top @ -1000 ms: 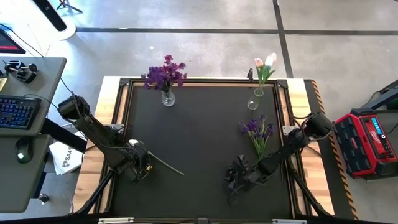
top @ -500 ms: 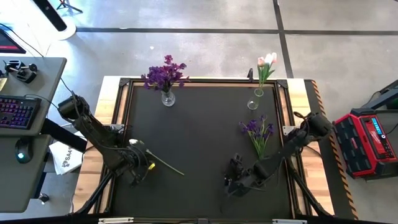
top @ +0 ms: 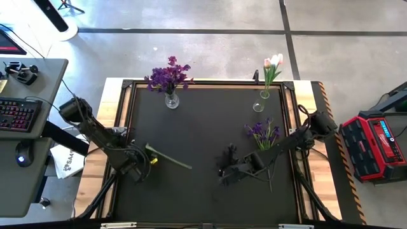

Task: Sort flowers into vase by color
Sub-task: Put the white flowers into the right transparent vase

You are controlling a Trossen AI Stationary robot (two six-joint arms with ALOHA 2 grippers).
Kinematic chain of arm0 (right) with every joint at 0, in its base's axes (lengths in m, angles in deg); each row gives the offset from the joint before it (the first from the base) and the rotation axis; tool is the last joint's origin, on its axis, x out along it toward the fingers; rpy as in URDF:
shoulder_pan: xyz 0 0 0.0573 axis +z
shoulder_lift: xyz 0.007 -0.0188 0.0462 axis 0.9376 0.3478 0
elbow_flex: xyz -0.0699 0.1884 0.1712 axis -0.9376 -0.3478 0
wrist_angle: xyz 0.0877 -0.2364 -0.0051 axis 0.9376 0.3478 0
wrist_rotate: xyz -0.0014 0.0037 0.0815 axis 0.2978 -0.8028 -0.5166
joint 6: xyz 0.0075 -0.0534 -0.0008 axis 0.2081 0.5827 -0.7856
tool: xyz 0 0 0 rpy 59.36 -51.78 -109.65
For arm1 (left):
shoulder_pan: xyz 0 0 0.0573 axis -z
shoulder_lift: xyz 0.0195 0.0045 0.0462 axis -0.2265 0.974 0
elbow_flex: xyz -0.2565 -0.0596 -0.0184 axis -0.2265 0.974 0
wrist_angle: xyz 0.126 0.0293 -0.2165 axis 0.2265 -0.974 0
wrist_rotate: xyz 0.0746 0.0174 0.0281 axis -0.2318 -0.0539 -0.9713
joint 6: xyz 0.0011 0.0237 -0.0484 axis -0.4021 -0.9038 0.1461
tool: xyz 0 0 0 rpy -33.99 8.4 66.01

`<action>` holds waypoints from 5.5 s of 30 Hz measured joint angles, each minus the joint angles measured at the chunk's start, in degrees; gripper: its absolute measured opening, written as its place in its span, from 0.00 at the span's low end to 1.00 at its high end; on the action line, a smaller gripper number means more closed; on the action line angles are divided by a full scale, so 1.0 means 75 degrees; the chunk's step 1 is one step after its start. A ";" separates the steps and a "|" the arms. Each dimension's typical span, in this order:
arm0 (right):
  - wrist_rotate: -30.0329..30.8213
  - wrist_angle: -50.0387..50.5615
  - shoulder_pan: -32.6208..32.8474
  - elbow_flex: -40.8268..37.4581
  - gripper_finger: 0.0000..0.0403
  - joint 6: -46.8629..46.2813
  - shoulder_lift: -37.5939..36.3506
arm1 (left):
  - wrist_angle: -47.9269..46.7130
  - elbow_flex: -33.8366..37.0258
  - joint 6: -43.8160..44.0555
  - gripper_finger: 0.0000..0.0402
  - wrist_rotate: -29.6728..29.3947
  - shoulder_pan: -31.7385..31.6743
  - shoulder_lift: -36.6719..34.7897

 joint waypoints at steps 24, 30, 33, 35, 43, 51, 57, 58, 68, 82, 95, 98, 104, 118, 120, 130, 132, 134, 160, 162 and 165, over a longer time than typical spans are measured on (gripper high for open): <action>-0.3441 -0.3840 -0.2097 0.1640 0.51 0.3807 0.2490 | -0.0609 -0.2374 -0.7312 0.42 -0.1216 -0.0778 -0.0269; -0.3382 -0.2249 -0.2661 0.4221 0.51 0.3870 0.4065 | -0.1831 -0.3102 -0.6693 0.42 -0.1534 0.0214 -0.0273; -0.3384 -0.1642 -0.2901 0.5469 0.51 0.3746 0.4780 | -0.1963 -0.3102 -0.6114 0.42 -0.1553 0.0640 -0.0255; -0.3411 -0.1213 -0.3057 0.6257 0.50 0.3648 0.5220 | -0.1966 -0.3102 -0.5785 0.42 -0.1716 0.0914 -0.0178; -0.3462 0.0509 -0.3527 0.8471 0.37 0.3572 0.6588 | -0.1927 -0.3107 -0.5037 0.42 -0.2297 0.1571 0.0158; -0.3284 0.1111 -0.3802 0.8609 0.07 0.2624 0.6675 | -0.1918 -0.3110 -0.4655 0.42 -0.2353 0.1651 0.0570; -0.2398 0.2465 -0.3796 0.8602 0.02 0.2206 0.6314 | -0.1881 -0.3110 -0.4098 0.42 -0.2207 0.1799 0.0664; -0.2152 0.2833 -0.3740 0.8595 0.01 0.2203 0.6210 | -0.1870 -0.3110 -0.4023 0.42 -0.2227 0.1848 0.0672; -0.0254 0.5692 -0.3198 0.8080 0.00 0.1672 0.5128 | -0.1857 -0.3110 -0.3770 0.42 -0.3152 0.2312 0.0730; 0.0234 0.4180 -0.1967 0.0787 0.00 -0.3172 0.0180 | -0.1830 -0.3110 -0.3178 0.42 -0.4220 0.1979 0.1719; 0.0707 0.4111 0.0327 -0.1381 0.00 -0.8316 -0.1073 | -0.1653 -0.3110 -0.3918 0.42 -0.4238 0.0545 0.1724; 0.0636 0.4107 0.0499 -0.1496 0.00 -0.8936 -0.0920 | -0.1644 -0.3110 -0.3971 0.42 -0.4259 0.0234 0.1724; 0.0390 0.3884 0.0534 -0.1527 0.00 -0.8933 -0.0754 | -0.1593 -0.3110 -0.4237 0.42 -0.4143 -0.0200 0.1724; -0.0652 0.3792 0.0501 -0.1400 0.32 -0.7695 -0.0417 | -0.0968 -0.3110 -0.5119 0.42 -0.3699 -0.0386 0.1724; -0.0749 0.3912 0.0423 -0.1289 0.39 -0.7419 -0.0417 | -0.0894 -0.3110 -0.5214 0.42 -0.3693 -0.0386 0.1721; -0.0372 0.3837 -0.0127 -0.1215 0.41 -0.6776 -0.0293 | -0.0872 -0.3110 -0.5282 0.42 -0.3689 -0.0386 0.1721; -0.0262 0.3814 -0.0147 -0.1215 0.34 -0.6638 -0.0291 | -0.0873 -0.3110 -0.5280 0.42 -0.3665 -0.0386 0.1721; -0.0186 0.3775 -0.0154 -0.1215 0.26 -0.6542 -0.0291 | -0.0870 -0.3110 -0.5280 0.42 -0.3652 -0.0386 0.1721; 0.7804 0.5414 0.1840 -0.1255 0.00 -0.6165 -0.3189 | -0.0845 -0.3110 -0.5581 0.42 -0.3700 -0.0429 0.1721; 0.7808 0.5765 0.1551 -0.1262 0.00 -0.6210 -0.3405 | -0.0839 -0.3110 -0.5704 0.42 -0.3723 -0.0487 0.1721; 0.7808 0.5933 0.1154 -0.1259 0.00 -0.6161 -0.3705 | -0.0839 -0.3110 -0.5792 0.42 -0.3723 -0.0598 0.1721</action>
